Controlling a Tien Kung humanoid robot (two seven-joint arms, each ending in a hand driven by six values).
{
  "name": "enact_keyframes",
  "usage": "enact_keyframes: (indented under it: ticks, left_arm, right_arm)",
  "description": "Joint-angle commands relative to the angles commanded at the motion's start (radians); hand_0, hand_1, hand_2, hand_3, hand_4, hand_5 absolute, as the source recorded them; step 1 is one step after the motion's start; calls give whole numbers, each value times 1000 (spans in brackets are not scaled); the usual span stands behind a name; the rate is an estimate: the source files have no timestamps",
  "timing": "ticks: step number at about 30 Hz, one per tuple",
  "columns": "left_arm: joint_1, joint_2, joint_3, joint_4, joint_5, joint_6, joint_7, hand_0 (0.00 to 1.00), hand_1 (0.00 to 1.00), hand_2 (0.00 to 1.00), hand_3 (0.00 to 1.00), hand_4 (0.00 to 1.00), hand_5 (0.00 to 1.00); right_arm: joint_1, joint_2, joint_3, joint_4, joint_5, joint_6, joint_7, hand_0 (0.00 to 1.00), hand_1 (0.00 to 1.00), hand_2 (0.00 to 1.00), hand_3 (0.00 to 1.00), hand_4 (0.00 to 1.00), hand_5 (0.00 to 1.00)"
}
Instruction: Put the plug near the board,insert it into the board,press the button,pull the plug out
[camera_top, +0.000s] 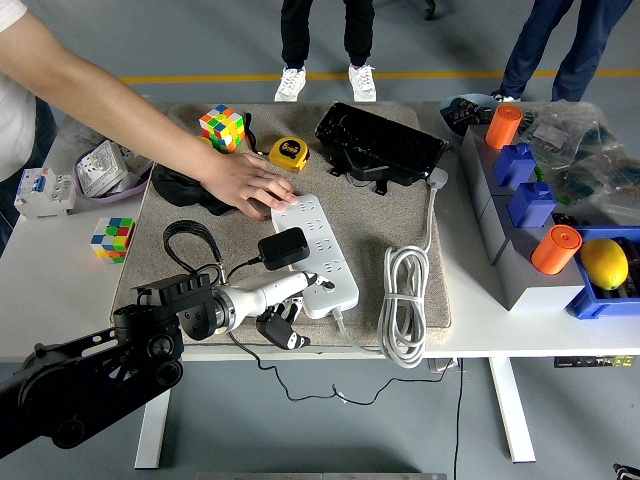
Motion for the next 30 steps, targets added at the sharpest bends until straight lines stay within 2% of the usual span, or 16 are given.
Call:
enact_keyframes:
  ticks: [15,22,26,27,28,30]
  left_arm:
    - [0,0,6,10,0,-12,12,58,119,182,899,788,2]
    - [9,-2,-17,-6,-12,10,-29,57,117,181,887,790,2]
    - [16,-2,-42,-12,-56,64,-113,57,117,181,887,790,2]
    - [19,-3,-48,-10,-63,93,-153,57,117,181,887,790,2]
    - [22,-3,-52,-8,-64,113,-181,125,120,221,843,828,157]
    - [29,-6,-60,3,-83,168,-248,125,120,221,843,828,157]
  right_arm:
    - [-1,0,4,3,-4,0,1,600,601,545,547,751,234]
    - [0,2,9,3,-4,-2,2,600,601,545,547,751,234]
    - [-1,2,5,1,-3,-1,2,600,601,545,547,751,234]
    - [0,3,5,1,-3,-1,2,600,601,545,547,751,234]
    - [0,3,4,0,-3,-1,2,600,601,544,546,751,234]
    - [1,3,2,0,-3,-2,2,600,601,544,546,751,234]
